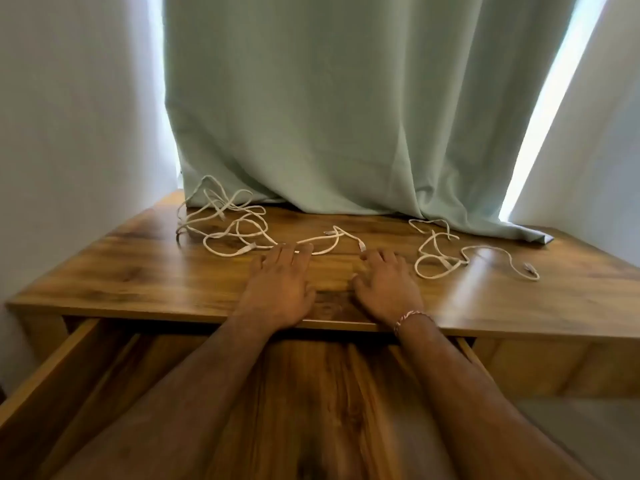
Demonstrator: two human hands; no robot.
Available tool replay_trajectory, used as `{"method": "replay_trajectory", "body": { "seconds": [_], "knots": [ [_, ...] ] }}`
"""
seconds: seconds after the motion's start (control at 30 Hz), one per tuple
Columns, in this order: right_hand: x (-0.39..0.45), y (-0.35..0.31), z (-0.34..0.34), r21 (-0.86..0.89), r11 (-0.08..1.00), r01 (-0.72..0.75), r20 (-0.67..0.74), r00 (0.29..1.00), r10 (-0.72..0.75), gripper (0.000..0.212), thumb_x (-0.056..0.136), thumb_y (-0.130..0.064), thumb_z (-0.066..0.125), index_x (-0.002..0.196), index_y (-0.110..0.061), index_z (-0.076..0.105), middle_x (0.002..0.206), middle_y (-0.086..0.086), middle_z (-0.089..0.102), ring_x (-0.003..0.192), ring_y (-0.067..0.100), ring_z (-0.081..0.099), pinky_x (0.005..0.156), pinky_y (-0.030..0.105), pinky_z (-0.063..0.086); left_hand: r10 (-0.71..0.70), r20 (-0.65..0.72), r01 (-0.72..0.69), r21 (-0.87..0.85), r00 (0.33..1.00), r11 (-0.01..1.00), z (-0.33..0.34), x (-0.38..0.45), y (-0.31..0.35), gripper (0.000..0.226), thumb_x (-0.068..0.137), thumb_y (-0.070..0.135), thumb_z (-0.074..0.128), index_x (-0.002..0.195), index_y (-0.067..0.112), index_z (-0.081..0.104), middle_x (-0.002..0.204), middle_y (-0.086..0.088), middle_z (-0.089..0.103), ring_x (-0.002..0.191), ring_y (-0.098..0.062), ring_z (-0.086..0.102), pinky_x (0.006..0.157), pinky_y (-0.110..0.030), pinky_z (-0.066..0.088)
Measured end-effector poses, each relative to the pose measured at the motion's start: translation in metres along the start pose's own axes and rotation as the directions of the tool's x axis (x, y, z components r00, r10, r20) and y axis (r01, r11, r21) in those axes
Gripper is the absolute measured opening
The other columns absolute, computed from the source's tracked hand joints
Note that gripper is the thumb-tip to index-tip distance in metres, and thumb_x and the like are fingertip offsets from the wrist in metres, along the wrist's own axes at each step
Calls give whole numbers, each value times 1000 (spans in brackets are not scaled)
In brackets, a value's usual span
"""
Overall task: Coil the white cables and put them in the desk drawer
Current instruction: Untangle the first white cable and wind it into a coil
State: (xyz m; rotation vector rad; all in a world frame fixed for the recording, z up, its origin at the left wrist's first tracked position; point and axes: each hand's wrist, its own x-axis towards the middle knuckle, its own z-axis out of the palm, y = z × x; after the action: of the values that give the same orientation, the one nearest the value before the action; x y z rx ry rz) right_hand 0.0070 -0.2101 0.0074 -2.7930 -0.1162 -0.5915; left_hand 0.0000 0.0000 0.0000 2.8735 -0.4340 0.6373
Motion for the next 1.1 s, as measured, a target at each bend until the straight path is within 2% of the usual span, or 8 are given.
{"method": "replay_trajectory", "body": {
  "seconds": [0.3,0.5,0.6,0.73,0.83,0.93,1.0,1.1],
  "knots": [
    [5,56,-22,-264,863,-431,97,878,468,59,92,-46,45,142,-15,50,154,18,44,146,40,34,110,62,29,71,-41,-73,-48,997,996,5,-7,4,65,95,41,49,156,27,30,155,-4,41,141,-25,40,115,-48,34],
    [-2,31,-30,273,962,-14,178,983,-37,20,97,-20,60,109,-24,75,105,-5,73,102,16,67,88,30,50,250,-26,-251,-133,968,959,7,-4,22,63,98,40,50,157,29,29,157,1,38,141,-23,40,112,-49,40],
    [2,26,-35,506,861,54,-100,995,-3,32,91,-8,53,107,-24,75,100,-7,75,89,13,69,83,34,57,308,58,-299,-133,950,945,6,-5,27,65,102,41,48,160,30,23,164,0,29,149,-23,32,115,-51,37],
    [2,41,-32,564,825,-28,-418,852,314,22,91,-15,54,99,-24,72,101,-4,75,97,20,69,84,36,54,318,134,-310,-79,939,947,0,-9,30,59,106,41,41,161,31,21,167,-1,26,150,-22,30,119,-47,33],
    [8,52,-17,519,820,-241,-142,922,361,17,93,-27,58,102,-23,72,99,-3,72,99,21,66,82,30,46,312,177,-315,-12,933,949,1,-5,30,47,106,42,38,153,31,38,158,1,39,144,-21,38,116,-45,36],
    [15,52,-1,408,881,-239,113,971,211,20,86,-41,61,95,-28,75,87,-6,73,87,16,69,78,29,54,317,158,-308,-77,935,948,8,-7,31,39,107,39,37,142,28,52,146,2,53,134,-19,48,111,-42,41],
    [13,43,6,411,893,-183,147,980,133,14,83,-39,68,87,-28,75,75,-10,72,75,6,70,67,21,54,258,41,-241,-238,965,941,11,-10,27,40,108,34,40,145,25,52,146,0,56,134,-19,50,111,-33,38],
    [19,32,14,369,928,-50,59,998,31,16,79,-38,71,88,-25,76,83,-4,73,83,17,70,74,30,57,109,-16,-107,-348,994,931,5,-2,25,51,107,32,49,156,24,38,152,-1,53,139,-19,47,108,-27,33]
  ]
}}
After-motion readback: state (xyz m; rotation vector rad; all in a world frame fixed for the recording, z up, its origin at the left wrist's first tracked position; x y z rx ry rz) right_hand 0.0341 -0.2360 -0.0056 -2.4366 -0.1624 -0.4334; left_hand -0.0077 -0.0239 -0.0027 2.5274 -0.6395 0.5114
